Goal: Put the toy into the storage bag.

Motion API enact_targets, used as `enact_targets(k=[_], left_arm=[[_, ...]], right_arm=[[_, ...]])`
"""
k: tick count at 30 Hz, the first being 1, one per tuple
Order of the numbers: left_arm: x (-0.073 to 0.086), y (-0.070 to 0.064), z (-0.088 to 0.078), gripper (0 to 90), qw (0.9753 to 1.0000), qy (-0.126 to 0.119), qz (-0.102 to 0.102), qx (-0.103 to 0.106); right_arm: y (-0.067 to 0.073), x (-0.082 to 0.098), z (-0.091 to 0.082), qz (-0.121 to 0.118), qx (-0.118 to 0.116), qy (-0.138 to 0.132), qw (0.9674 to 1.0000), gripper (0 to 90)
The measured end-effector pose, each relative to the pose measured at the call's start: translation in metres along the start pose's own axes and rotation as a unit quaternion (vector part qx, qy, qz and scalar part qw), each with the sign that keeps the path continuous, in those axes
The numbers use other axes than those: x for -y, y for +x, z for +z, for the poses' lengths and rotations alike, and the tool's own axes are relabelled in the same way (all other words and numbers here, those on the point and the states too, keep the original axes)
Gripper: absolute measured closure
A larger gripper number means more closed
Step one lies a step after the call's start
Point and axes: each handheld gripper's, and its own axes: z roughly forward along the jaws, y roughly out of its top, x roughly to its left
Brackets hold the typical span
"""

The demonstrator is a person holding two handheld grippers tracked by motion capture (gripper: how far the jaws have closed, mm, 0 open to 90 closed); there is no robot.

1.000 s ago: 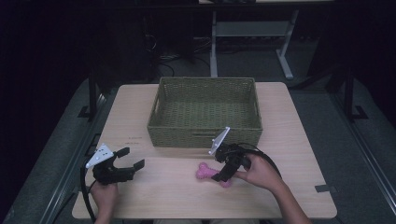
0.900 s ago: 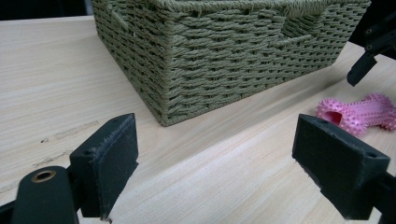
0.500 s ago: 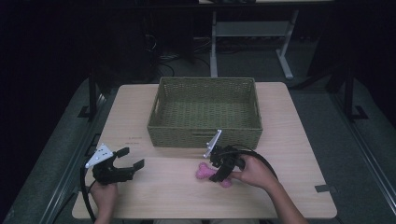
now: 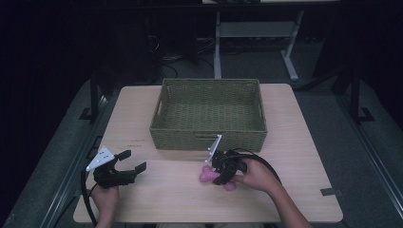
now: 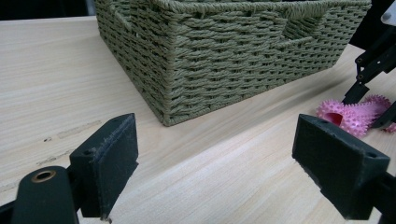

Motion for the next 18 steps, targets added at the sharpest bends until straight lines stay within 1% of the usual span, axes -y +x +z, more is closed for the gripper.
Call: enact_targets(k=[3, 4, 5, 6, 8, 10, 13, 18], left_arm=[[0.0, 0.0, 0.0, 13.9, 1.0, 0.0, 0.0, 0.0], [0.0, 0.0, 0.0, 13.9, 1.0, 0.001, 0.0, 0.0], [0.0, 0.0, 0.0, 13.9, 1.0, 0.0, -0.001, 0.0], [0.0, 0.0, 0.0, 13.9, 1.0, 0.0, -0.002, 0.0], [0.0, 0.0, 0.0, 13.9, 1.0, 0.0, -0.003, 0.0], [0.0, 0.0, 0.0, 13.9, 1.0, 0.0, -0.002, 0.0], [0.0, 0.0, -0.001, 13.9, 1.0, 0.0, -0.001, 0.001], [0.0, 0.0, -0.001, 13.9, 1.0, -0.001, -0.002, 0.001]], right_arm=[[0.0, 0.0, -0.001, 0.001, -0.003, -0.001, 1.0, 57.3], [0.0, 0.0, -0.001, -0.001, -0.006, 0.0, 1.0, 57.5], [0.001, 0.001, -0.002, -0.008, -0.003, -0.003, 1.0, 57.7], [0.0, 0.001, -0.005, -0.009, -0.009, -0.004, 0.9999, 57.8], [0.0, 0.0, -0.006, -0.011, -0.008, -0.002, 0.9999, 57.8], [0.0, -0.001, -0.01, -0.02, -0.005, 0.0, 0.9998, 57.8], [-0.001, -0.004, -0.021, -0.031, -0.016, -0.008, 0.9994, 57.8], [-0.006, -0.007, -0.037, -0.036, -0.021, -0.013, 0.9991, 57.8]])
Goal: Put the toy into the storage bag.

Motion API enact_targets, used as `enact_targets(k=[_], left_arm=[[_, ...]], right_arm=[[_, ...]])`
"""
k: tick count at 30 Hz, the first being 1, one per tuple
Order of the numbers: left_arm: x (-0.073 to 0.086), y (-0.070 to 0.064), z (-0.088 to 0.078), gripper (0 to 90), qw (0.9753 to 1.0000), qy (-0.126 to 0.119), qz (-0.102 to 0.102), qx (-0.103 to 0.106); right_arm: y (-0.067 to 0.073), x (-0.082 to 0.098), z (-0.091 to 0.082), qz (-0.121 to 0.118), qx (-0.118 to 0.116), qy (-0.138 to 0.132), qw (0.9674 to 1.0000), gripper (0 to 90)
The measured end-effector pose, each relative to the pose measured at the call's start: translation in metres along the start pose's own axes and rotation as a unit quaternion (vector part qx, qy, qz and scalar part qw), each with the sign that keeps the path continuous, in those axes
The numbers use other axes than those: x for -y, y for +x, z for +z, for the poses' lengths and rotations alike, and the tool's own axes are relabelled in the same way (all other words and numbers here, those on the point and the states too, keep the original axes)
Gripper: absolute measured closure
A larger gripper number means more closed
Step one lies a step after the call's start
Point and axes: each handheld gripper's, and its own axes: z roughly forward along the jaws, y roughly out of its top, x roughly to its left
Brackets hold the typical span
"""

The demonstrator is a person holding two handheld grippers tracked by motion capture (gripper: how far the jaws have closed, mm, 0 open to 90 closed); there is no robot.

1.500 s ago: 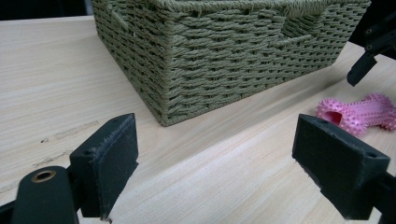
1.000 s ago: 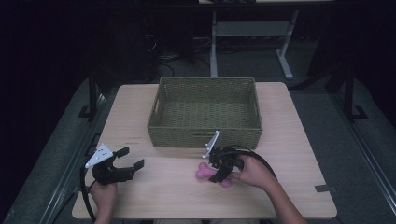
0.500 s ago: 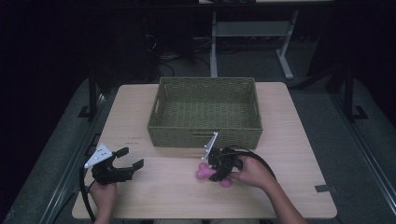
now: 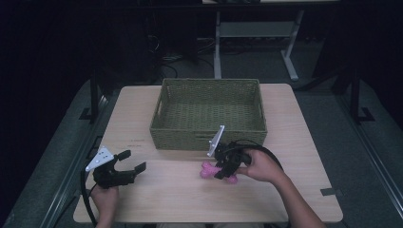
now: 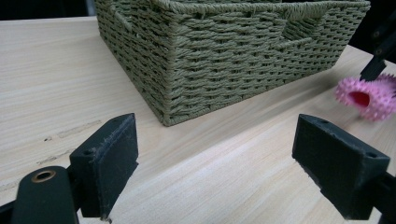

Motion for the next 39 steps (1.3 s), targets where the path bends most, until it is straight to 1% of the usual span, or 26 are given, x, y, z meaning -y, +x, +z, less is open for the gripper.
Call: enact_targets(k=[6, 9, 16, 21, 24, 27, 29, 32, 36, 39], left_arm=[[0.0, -0.001, 0.001, 13.9, 1.0, 0.001, -0.001, -0.001], [0.0, -0.001, 0.001, 13.8, 1.0, 0.001, 0.0, -0.001], [0.0, -0.001, 0.001, 13.9, 1.0, 0.001, -0.001, -0.001], [0.0, 0.0, 0.001, 13.9, 1.0, 0.001, -0.002, -0.001], [0.0, -0.001, 0.002, 13.9, 1.0, 0.001, -0.001, -0.001], [0.0, -0.001, 0.002, 13.9, 1.0, 0.001, -0.001, -0.001], [0.0, -0.001, 0.002, 13.9, 1.0, 0.001, 0.0, -0.002], [0.0, 0.0, 0.002, 13.9, 1.0, 0.001, -0.001, -0.002], [0.0, 0.0, 0.001, 13.9, 1.0, 0.001, -0.001, -0.003], [0.0, 0.0, 0.001, 13.9, 1.0, 0.001, 0.0, -0.002]], right_arm=[[-0.008, 0.0, -0.017, -0.003, -0.005, -0.005, 1.0, 57.8], [-0.011, -0.001, -0.025, -0.003, -0.011, -0.013, 0.9998, 57.8], [-0.017, -0.005, -0.041, -0.006, -0.013, -0.02, 0.9997, 57.7], [-0.022, -0.006, -0.048, -0.005, -0.013, -0.021, 0.9997, 57.8], [-0.025, -0.005, -0.05, -0.006, -0.022, -0.03, 0.9993, 57.7], [-0.027, -0.007, -0.051, -0.006, -0.019, -0.019, 0.9996, 57.8], [-0.028, -0.009, -0.053, -0.007, -0.018, -0.016, 0.9997, 57.8], [-0.03, -0.012, -0.058, -0.008, -0.017, -0.023, 0.9996, 57.8], [-0.033, -0.015, -0.066, -0.008, -0.012, -0.024, 0.9996, 57.8], [-0.035, -0.016, -0.07, -0.01, -0.013, -0.03, 0.9994, 57.8]])
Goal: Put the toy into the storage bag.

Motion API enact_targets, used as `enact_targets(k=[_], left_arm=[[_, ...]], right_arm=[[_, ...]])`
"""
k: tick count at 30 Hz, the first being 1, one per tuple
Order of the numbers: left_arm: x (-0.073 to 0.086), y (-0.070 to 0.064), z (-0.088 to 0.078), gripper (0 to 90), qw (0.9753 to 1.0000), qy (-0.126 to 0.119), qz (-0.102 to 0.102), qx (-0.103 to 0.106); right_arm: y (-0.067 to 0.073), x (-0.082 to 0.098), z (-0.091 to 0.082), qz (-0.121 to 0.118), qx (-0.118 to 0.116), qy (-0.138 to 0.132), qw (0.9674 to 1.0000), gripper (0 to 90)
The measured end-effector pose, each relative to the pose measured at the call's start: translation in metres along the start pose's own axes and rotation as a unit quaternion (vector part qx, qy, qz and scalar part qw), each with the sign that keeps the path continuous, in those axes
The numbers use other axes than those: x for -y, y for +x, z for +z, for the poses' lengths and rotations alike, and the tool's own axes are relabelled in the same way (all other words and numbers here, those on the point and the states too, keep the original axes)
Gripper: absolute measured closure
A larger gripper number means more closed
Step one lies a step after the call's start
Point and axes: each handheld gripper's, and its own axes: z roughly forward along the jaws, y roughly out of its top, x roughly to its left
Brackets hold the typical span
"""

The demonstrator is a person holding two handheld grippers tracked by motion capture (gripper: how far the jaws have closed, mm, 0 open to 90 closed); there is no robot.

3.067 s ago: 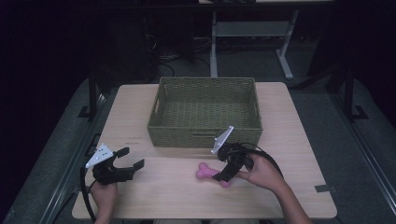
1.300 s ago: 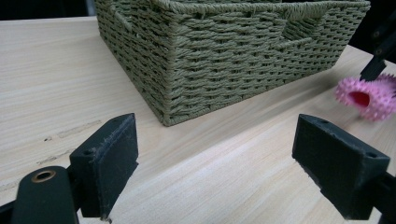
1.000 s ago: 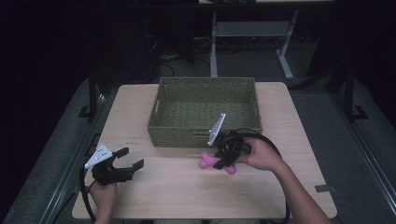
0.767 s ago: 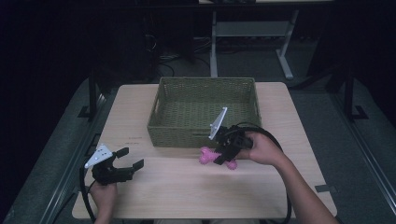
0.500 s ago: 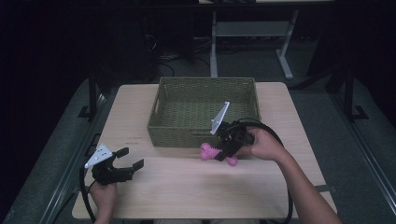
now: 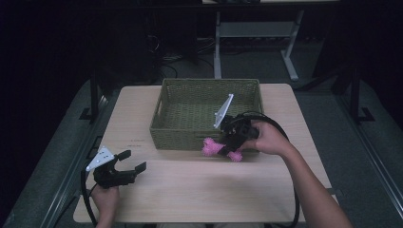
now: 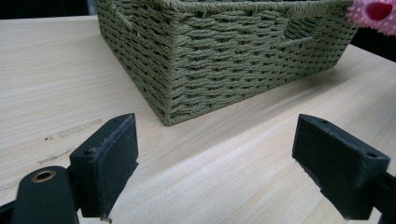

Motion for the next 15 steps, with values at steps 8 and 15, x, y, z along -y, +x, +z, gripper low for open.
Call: enact_targets(k=[8, 15], left_arm=[[0.0, 0.0, 0.0, 13.9, 1.0, 0.0, 0.001, 0.0], [0.0, 0.0, 0.0, 13.9, 1.0, 0.0, 0.001, -0.001]], right_arm=[[-0.004, -0.003, -0.01, 0.001, 0.005, -0.003, 1.0, 57.8], [-0.009, -0.007, -0.018, -0.001, 0.012, -0.004, 0.9999, 57.8]])
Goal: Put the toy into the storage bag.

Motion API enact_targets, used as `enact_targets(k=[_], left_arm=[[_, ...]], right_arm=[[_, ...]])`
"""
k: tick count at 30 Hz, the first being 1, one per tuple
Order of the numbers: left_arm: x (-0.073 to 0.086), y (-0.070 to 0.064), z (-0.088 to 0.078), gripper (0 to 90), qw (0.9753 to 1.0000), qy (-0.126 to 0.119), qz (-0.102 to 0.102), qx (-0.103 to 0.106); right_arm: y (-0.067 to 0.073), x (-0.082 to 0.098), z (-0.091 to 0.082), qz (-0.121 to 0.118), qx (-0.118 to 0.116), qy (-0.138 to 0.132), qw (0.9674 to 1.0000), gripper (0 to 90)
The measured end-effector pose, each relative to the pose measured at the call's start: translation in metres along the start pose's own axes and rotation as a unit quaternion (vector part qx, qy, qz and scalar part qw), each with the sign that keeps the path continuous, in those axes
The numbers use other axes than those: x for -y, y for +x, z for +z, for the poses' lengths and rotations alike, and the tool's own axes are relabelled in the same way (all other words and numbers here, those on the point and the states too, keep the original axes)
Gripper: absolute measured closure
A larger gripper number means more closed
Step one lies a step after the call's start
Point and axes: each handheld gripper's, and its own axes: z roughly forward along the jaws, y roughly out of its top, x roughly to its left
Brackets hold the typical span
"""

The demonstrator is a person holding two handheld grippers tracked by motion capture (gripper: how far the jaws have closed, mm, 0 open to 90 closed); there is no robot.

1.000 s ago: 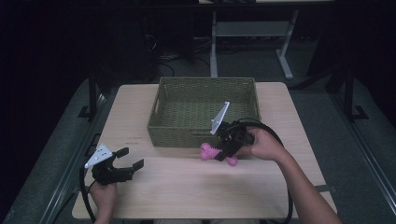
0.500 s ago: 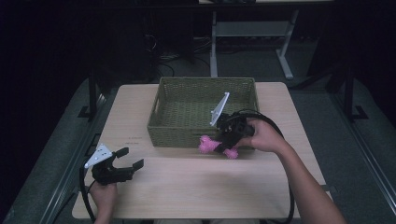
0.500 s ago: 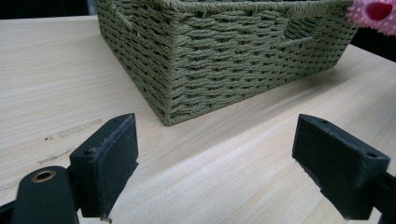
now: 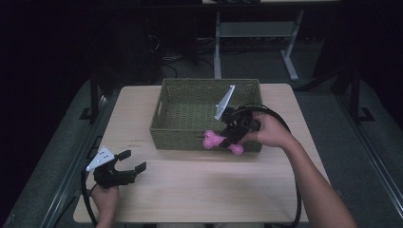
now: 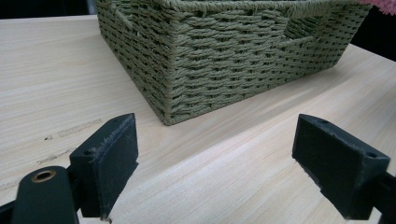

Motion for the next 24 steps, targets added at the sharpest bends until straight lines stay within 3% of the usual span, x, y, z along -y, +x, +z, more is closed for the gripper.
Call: enact_targets(k=[9, 24], left_arm=[[0.0, 0.0, -0.001, 13.9, 1.0, 0.0, -0.002, 0.001], [0.0, 0.0, -0.001, 13.9, 1.0, -0.001, -0.002, 0.002]], right_arm=[[-0.01, -0.008, -0.01, 0.003, 0.001, -0.001, 1.0, 57.8], [-0.039, -0.018, -0.02, 0.02, 0.008, 0.008, 0.9997, 57.8]])
